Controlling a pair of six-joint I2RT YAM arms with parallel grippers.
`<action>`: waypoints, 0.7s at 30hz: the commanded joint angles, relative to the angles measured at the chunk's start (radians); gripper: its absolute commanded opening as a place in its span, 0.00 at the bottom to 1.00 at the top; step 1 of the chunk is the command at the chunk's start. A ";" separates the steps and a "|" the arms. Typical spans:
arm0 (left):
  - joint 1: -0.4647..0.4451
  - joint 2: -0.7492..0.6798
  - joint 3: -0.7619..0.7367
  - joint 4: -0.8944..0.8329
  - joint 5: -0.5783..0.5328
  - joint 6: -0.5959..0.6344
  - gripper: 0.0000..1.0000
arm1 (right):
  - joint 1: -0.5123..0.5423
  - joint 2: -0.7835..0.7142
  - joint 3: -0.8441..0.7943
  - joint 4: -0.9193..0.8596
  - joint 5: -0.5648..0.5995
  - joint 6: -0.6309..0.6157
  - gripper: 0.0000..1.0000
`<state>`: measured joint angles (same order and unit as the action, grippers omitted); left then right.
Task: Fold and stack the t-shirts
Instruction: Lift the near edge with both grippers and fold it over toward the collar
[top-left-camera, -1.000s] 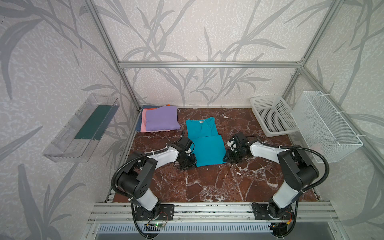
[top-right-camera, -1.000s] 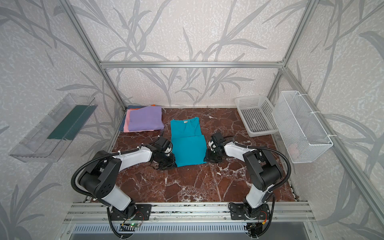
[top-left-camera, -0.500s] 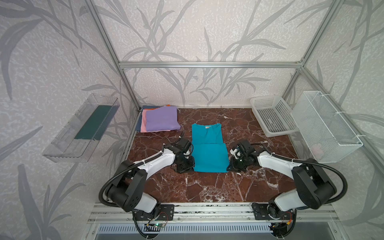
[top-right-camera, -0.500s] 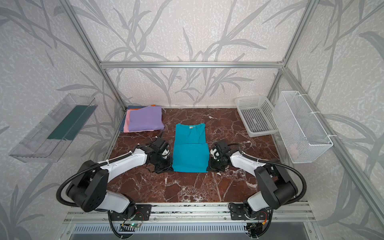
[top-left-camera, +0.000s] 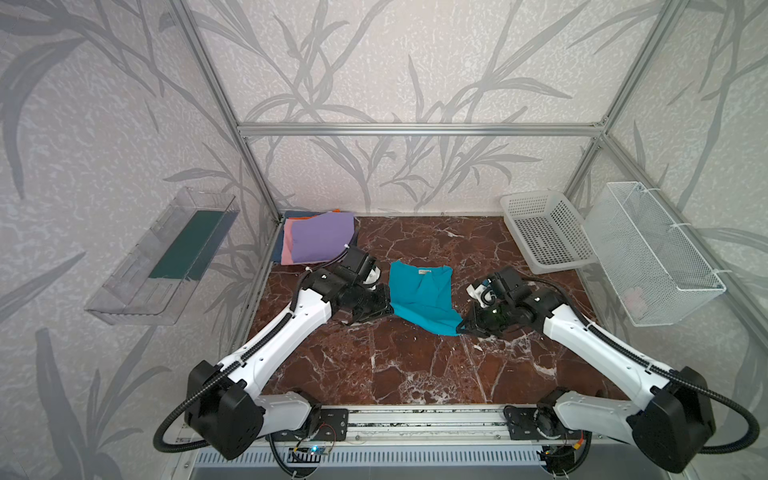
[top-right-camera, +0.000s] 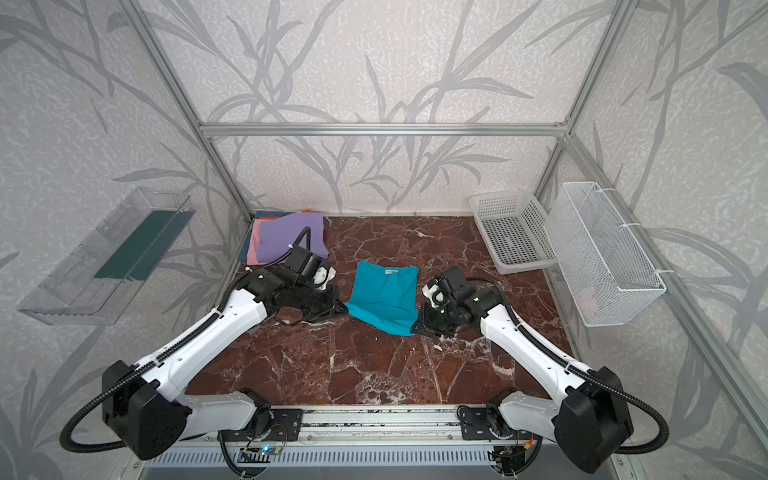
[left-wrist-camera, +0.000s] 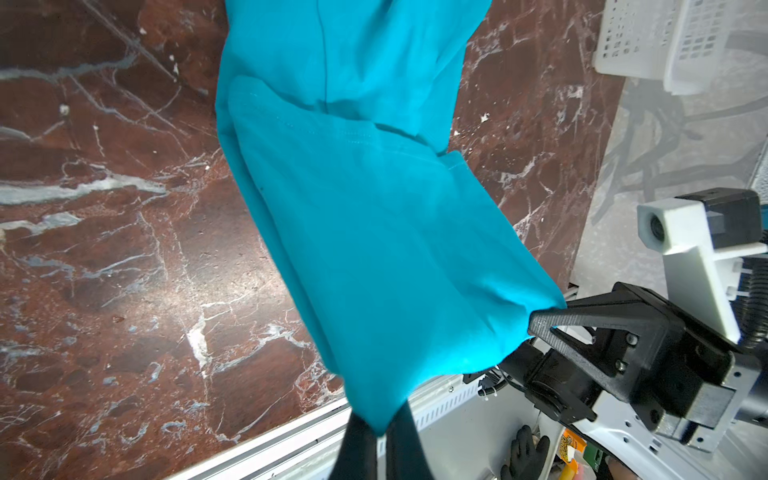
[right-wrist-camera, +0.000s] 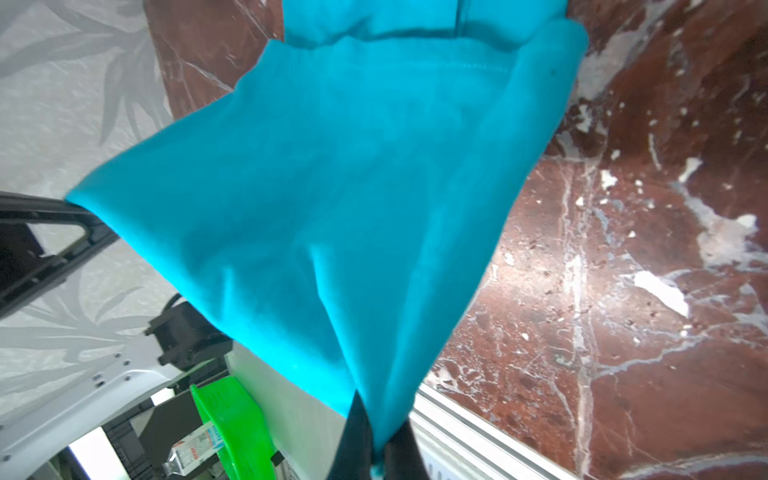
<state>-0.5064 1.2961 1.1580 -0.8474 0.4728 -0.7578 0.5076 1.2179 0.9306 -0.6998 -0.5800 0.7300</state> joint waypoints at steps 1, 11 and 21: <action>0.001 0.026 0.044 -0.058 -0.018 0.026 0.00 | -0.050 0.037 0.045 -0.008 -0.100 0.035 0.00; 0.047 0.143 0.135 0.003 -0.033 0.071 0.00 | -0.169 0.200 0.199 0.021 -0.235 0.015 0.02; 0.150 0.313 0.255 0.126 0.062 0.054 0.00 | -0.241 0.391 0.330 0.087 -0.301 0.015 0.02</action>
<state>-0.3714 1.5688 1.3716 -0.7635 0.4957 -0.7082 0.2867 1.5742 1.2163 -0.6453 -0.8326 0.7483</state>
